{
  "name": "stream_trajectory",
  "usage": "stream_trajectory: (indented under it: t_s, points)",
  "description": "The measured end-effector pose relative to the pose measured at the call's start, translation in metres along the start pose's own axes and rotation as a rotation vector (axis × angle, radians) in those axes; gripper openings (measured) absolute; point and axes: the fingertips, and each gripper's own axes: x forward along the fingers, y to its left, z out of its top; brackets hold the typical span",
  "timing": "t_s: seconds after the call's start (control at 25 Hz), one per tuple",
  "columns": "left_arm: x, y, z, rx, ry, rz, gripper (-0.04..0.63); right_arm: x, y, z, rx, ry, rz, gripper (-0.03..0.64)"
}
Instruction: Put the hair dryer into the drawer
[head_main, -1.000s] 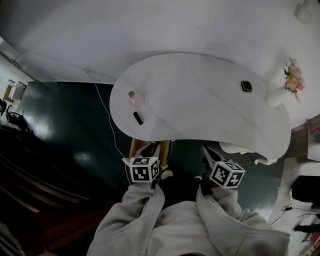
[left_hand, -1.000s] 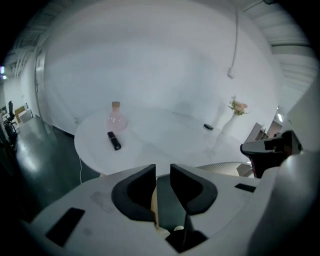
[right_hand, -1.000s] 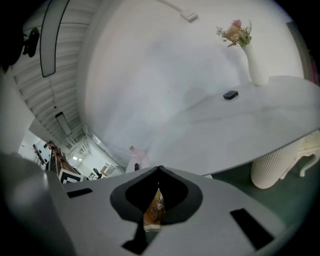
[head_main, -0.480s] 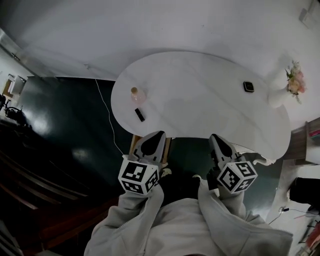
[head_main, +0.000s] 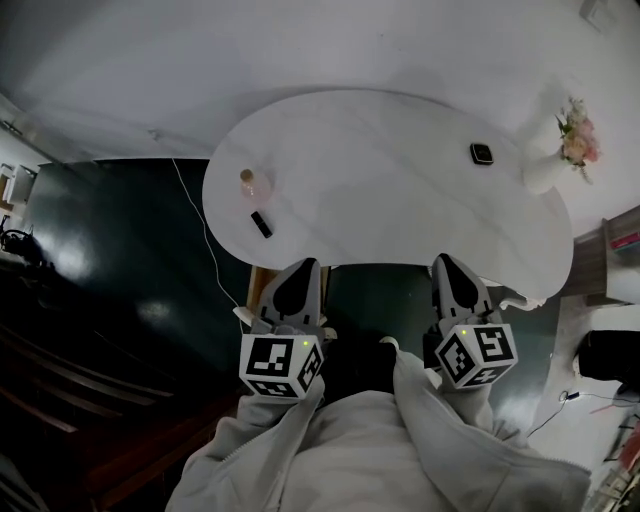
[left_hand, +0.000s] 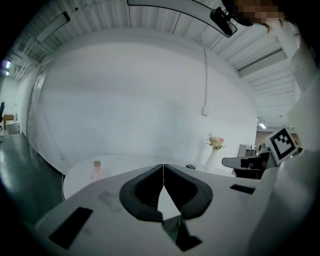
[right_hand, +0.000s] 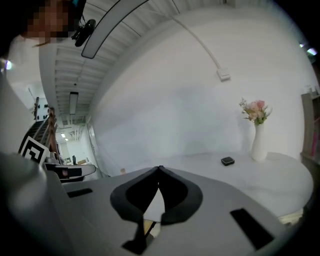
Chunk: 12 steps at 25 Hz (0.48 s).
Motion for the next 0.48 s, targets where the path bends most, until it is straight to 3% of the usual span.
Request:
stream_trajectory:
  t_s: [0.48]
  points:
    - [0.012, -0.019, -0.017, 0.046, 0.045, -0.047, 0.018, -0.001, 0.004, -0.012, -0.078, 0.038, -0.021, 0.048]
